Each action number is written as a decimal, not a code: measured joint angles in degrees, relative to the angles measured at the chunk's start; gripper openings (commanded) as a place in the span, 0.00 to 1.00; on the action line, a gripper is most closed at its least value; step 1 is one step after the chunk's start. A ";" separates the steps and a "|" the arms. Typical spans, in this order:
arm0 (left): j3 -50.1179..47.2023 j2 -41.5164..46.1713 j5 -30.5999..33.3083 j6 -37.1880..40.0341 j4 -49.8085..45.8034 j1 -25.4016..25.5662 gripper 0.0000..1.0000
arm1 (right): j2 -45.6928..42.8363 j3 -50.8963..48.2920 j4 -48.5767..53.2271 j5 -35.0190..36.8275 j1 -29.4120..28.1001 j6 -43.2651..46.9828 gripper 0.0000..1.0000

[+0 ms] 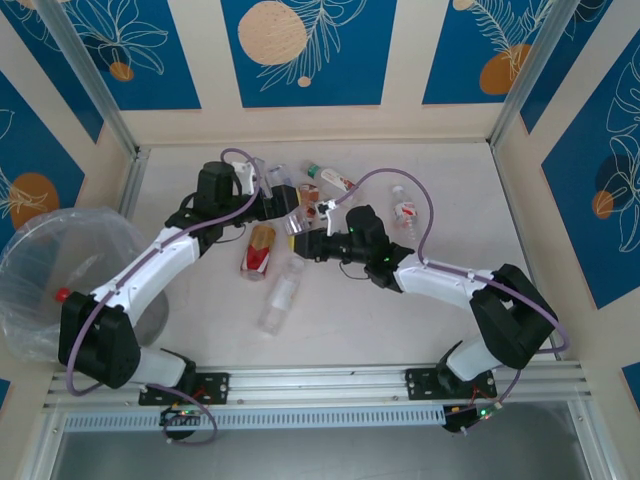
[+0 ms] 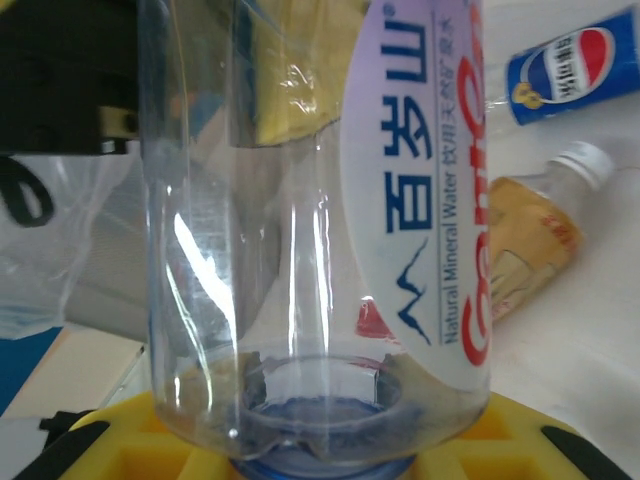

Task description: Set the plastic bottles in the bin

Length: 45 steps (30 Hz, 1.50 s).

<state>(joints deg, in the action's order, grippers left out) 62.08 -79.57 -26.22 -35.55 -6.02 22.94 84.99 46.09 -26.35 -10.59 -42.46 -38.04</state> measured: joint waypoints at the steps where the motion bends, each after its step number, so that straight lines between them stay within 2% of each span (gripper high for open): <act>1: -0.20 0.00 0.31 -0.26 0.66 0.00 0.99 | 0.00 0.07 -0.11 -0.02 -0.39 0.00 0.00; 5: -2.56 1.07 0.24 -2.62 5.20 -0.48 0.98 | 0.24 0.04 -0.57 -0.13 -1.49 -0.31 0.00; 15: -6.54 2.97 -1.95 -9.60 14.21 -4.24 0.80 | 0.52 0.04 -1.64 0.00 -1.84 -0.90 0.00; 25: -6.54 2.97 -3.15 -10.54 14.56 -4.33 0.80 | 2.34 0.79 -0.85 -0.68 -2.80 -0.20 0.00; 31: -6.54 2.97 -3.02 -9.57 12.50 -4.55 0.70 | 3.48 2.82 0.83 -0.76 -3.74 0.68 0.01; 39: -6.43 3.26 -1.81 -7.48 10.23 -4.57 0.59 | 3.48 3.06 1.55 -0.35 -4.04 1.70 0.19; 45: -6.19 3.26 -1.86 -7.39 9.51 -4.57 0.55 | 3.48 3.39 2.43 -0.37 -4.04 2.40 0.37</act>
<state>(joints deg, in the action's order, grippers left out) 55.90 -76.31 -28.08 -42.94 3.49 18.37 88.47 49.47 -23.92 -10.96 -46.50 -35.64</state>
